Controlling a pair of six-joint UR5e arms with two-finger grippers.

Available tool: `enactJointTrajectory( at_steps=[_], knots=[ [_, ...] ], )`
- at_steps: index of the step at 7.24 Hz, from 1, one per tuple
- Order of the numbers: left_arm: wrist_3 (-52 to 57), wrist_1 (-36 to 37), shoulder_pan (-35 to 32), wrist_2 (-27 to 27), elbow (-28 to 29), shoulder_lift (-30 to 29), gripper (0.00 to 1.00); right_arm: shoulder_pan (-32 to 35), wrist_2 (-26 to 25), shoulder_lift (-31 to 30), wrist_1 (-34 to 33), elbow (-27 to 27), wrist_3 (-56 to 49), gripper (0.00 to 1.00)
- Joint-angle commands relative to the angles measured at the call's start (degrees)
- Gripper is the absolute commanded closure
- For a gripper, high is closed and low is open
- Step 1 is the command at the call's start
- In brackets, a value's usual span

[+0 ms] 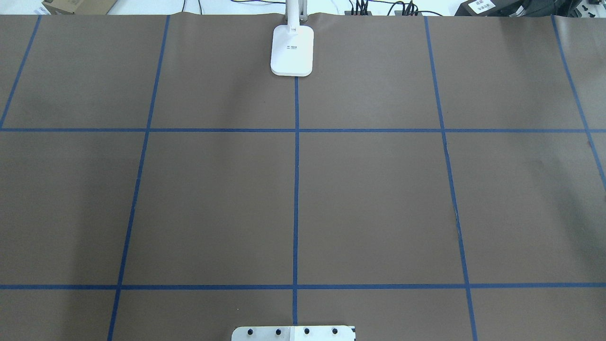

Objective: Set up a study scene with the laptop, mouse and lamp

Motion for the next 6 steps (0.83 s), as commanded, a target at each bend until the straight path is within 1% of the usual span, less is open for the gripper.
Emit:
enactJointTrajectory(
  at_steps=[1, 2, 4, 5, 6],
  knots=[
    [-9.59, 7.78, -8.02, -0.04, -11.42, 10.67, 0.04, 0.00, -0.03, -0.79, 1.19, -0.07, 0.00, 0.00],
    [-13.91, 7.87, -9.37, -0.13, -13.65, 14.47, 0.04, 0.00, -0.03, -0.80, 1.19, -0.07, 0.00, 0.00],
    [-15.97, 6.82, -15.24, -1.53, -12.45, 17.92, 0.05, 0.00, -0.03, -1.06, 1.19, -0.07, 0.00, 0.00],
    [-16.06, 5.34, -15.88, -2.23, -10.53, 17.94, 0.07, -0.09, -0.03, -1.06, 1.19, -0.07, 0.00, 0.00],
    [-17.19, -0.33, -15.97, -4.32, -5.81, 17.85, 0.07, 0.00, -0.03, -1.06, 1.19, -0.16, 0.00, 0.00]
  ],
)
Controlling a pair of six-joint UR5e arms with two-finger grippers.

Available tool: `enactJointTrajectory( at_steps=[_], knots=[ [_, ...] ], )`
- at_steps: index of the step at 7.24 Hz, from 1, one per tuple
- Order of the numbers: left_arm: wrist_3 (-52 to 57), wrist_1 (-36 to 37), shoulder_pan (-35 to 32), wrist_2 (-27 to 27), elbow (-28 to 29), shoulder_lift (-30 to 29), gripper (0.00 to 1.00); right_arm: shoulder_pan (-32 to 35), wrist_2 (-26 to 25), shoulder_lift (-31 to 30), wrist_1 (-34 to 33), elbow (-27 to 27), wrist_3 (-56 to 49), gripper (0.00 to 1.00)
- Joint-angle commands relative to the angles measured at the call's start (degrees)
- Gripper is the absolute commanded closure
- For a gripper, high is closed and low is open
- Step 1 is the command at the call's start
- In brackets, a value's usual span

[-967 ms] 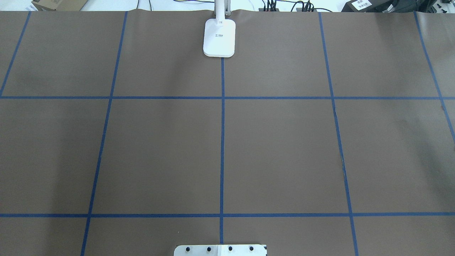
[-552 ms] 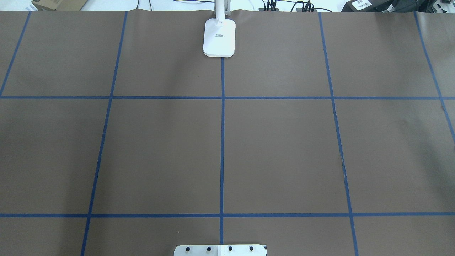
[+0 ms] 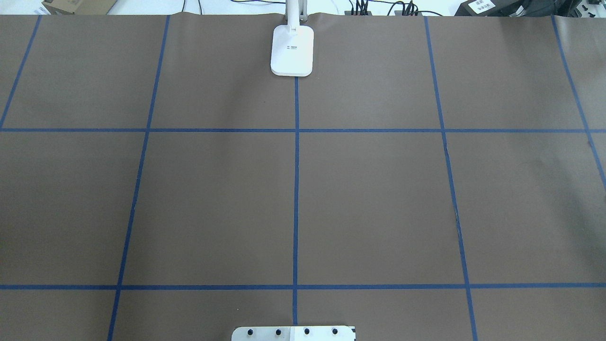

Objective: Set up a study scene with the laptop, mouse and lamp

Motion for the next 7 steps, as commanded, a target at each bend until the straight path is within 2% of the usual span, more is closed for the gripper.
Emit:
enactJointTrajectory(
  at_steps=[1, 7],
  knots=[
    [-4.61, -10.77, -0.71, -1.87, 6.94, 0.23, 0.07, 0.03, 0.00, -0.02, 0.00, 0.02, 0.00, 0.00],
    [-5.44, -11.62, -0.54, -1.95, 9.60, 0.31, 0.09, 0.03, 0.00, -0.02, 0.00, 0.02, 0.00, 0.00]
  ],
)
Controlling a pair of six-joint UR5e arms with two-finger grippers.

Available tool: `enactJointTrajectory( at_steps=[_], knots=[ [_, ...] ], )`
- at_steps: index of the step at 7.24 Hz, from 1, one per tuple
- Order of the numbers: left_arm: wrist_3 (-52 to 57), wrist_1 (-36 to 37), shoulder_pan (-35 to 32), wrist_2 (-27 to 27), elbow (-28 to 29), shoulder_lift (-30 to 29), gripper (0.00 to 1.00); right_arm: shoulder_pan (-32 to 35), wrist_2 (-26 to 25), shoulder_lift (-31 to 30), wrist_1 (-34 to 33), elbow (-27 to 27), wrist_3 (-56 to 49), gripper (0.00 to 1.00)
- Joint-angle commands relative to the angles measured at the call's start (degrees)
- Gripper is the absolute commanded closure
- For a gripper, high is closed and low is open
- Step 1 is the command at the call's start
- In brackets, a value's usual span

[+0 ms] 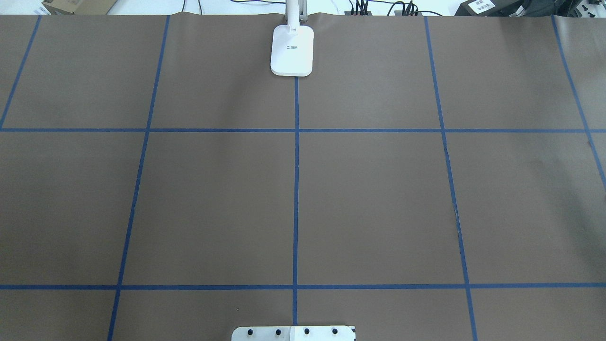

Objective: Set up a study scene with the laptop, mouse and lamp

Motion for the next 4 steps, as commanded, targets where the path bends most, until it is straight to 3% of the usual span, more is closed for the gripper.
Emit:
enactJointTrajectory(
  at_steps=[1, 4],
  knots=[
    [-0.02, -0.11, 0.08, -0.03, 0.54, -0.05, 0.09, 0.00, 0.00, -0.05, 0.02, -0.08, 0.00, 0.00],
    [-0.11, -0.20, 0.08, -0.12, 0.55, -0.23, 0.17, 0.00, 0.00, 0.03, 0.02, -0.16, 0.00, 0.00]
  ],
)
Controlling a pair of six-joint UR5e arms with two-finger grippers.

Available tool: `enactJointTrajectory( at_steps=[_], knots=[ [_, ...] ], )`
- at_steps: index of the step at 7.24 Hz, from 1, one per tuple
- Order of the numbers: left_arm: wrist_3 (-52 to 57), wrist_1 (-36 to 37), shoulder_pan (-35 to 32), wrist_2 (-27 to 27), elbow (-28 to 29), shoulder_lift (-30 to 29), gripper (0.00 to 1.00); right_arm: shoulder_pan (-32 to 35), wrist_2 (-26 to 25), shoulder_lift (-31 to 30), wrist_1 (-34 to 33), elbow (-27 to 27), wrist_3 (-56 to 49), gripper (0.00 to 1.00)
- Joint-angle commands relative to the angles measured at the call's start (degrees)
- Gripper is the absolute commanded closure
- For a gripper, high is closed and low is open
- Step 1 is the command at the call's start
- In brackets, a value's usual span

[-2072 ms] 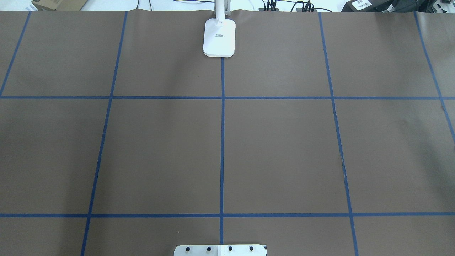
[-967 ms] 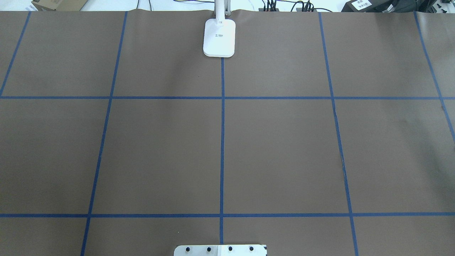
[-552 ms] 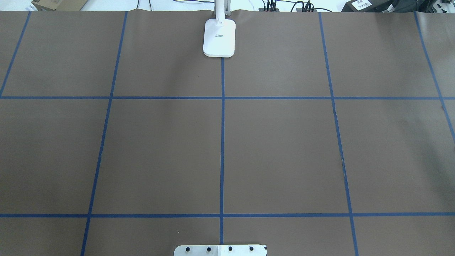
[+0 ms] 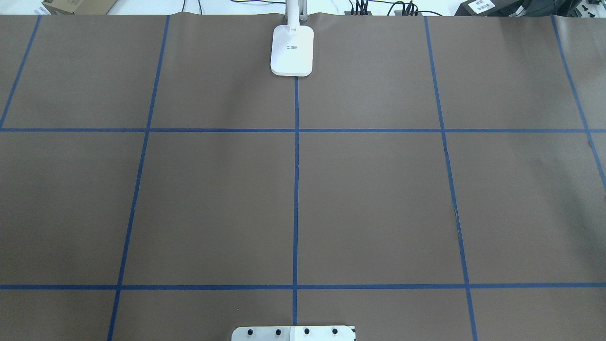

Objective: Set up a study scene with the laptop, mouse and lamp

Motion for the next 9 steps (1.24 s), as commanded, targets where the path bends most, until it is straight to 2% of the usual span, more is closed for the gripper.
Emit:
enactJointTrajectory(
  at_steps=[1, 3, 5, 7, 8, 9],
  knots=[
    [-0.03, -0.10, 0.00, -0.12, -0.04, -0.27, 0.22, 0.03, 0.00, 0.01, -0.02, -0.03, 0.00, 0.00],
    [-0.12, -0.45, 0.09, -0.12, -0.04, -0.62, 0.44, 0.03, 0.00, 0.01, 0.06, -0.03, 0.00, 0.00],
    [-0.12, -0.54, 0.09, -0.12, -0.04, -0.80, 0.59, -0.06, 0.00, 0.01, 0.06, -0.03, 0.00, 0.00],
    [-0.12, -0.54, 0.09, -0.55, -0.12, -1.15, 0.79, -0.06, 0.00, 0.01, 0.06, -0.03, 0.00, 0.00],
    [-0.29, -0.46, 0.09, -1.25, -0.12, -1.67, 0.92, -0.06, 0.00, 0.01, -0.02, 0.05, 0.00, 0.00],
    [-0.21, -0.54, 0.09, -1.35, -0.21, -2.29, 1.00, -0.06, 0.00, 0.01, -0.02, 0.05, 0.00, 0.00]
  ],
)
